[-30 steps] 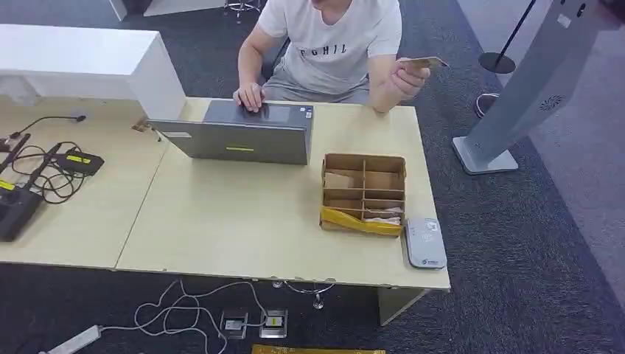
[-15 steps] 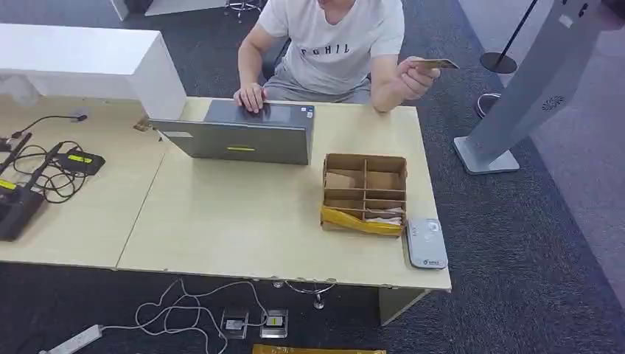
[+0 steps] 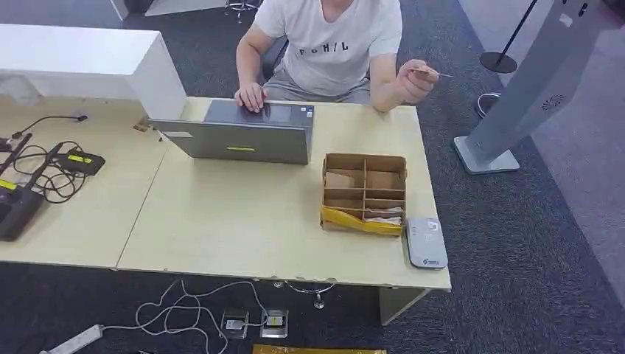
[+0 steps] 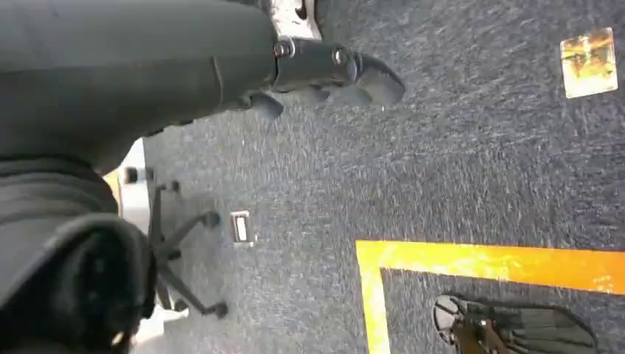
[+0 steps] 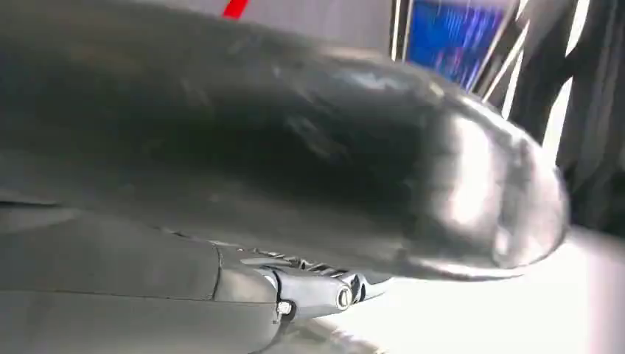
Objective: Pass the card to the sensor for recognition and then transmit it.
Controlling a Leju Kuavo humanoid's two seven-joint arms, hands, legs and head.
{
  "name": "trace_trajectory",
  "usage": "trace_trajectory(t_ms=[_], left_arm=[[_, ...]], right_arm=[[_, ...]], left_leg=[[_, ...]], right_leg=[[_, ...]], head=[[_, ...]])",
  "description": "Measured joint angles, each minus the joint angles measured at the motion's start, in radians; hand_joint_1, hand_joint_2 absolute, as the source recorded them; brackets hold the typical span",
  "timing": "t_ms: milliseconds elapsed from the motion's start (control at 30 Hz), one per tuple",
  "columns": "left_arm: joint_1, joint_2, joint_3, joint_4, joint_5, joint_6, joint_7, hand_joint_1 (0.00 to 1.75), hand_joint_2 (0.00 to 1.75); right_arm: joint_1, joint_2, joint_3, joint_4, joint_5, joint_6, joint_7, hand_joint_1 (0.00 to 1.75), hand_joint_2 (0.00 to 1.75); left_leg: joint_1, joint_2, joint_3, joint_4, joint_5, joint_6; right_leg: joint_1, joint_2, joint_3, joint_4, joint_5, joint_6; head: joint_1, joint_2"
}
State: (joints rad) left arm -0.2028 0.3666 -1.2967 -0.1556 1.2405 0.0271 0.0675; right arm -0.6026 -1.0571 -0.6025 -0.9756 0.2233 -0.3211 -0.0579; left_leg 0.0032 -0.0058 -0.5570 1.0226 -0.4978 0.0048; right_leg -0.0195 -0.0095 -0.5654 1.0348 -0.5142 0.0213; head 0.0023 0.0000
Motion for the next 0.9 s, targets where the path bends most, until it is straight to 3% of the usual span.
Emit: trace_trajectory(t_ms=[233, 467, 667, 900], left_arm=[[-0.005, 0.01, -0.02, 0.0, -0.023, -0.017, -0.045, 0.0, 0.0], [-0.005, 0.016, -0.055, 0.0, -0.05, -0.019, -0.078, 0.0, 0.0], [-0.004, 0.023, -0.077, 0.0, -0.068, -0.031, -0.104, 0.0, 0.0], [-0.004, 0.026, -0.106, 0.0, -0.087, -0.045, -0.118, 0.0, 0.0]], right_arm=[[-0.121, 0.008, 0.317, -0.248, 0.119, 0.162, 0.066, 0.0, 1.75], [-0.12, 0.038, 0.565, -0.49, 0.217, 0.284, 0.135, 0.0, 1.75], [-0.067, 0.063, 0.684, -0.659, 0.281, 0.375, 0.144, 0.0, 1.75], [-0.033, 0.101, 0.822, -0.755, 0.356, 0.456, 0.117, 0.0, 1.75]], left_leg=[[0.002, -0.011, -0.005, 0.0, 0.005, 0.0], [0.003, -0.013, -0.005, 0.0, 0.005, 0.0], [0.003, -0.013, -0.006, 0.0, 0.005, 0.0], [0.003, -0.013, -0.006, 0.0, 0.005, 0.0]], right_leg=[[0.002, -0.011, -0.003, 0.0, 0.0, 0.0], [0.003, -0.012, -0.004, 0.0, 0.0, 0.0], [0.003, -0.012, -0.005, 0.0, 0.0, -0.001], [0.003, -0.011, -0.005, 0.0, 0.0, -0.001]], head=[[0.0, 0.0], [0.0, 0.0], [0.0, 0.0], [0.0, 0.0]])
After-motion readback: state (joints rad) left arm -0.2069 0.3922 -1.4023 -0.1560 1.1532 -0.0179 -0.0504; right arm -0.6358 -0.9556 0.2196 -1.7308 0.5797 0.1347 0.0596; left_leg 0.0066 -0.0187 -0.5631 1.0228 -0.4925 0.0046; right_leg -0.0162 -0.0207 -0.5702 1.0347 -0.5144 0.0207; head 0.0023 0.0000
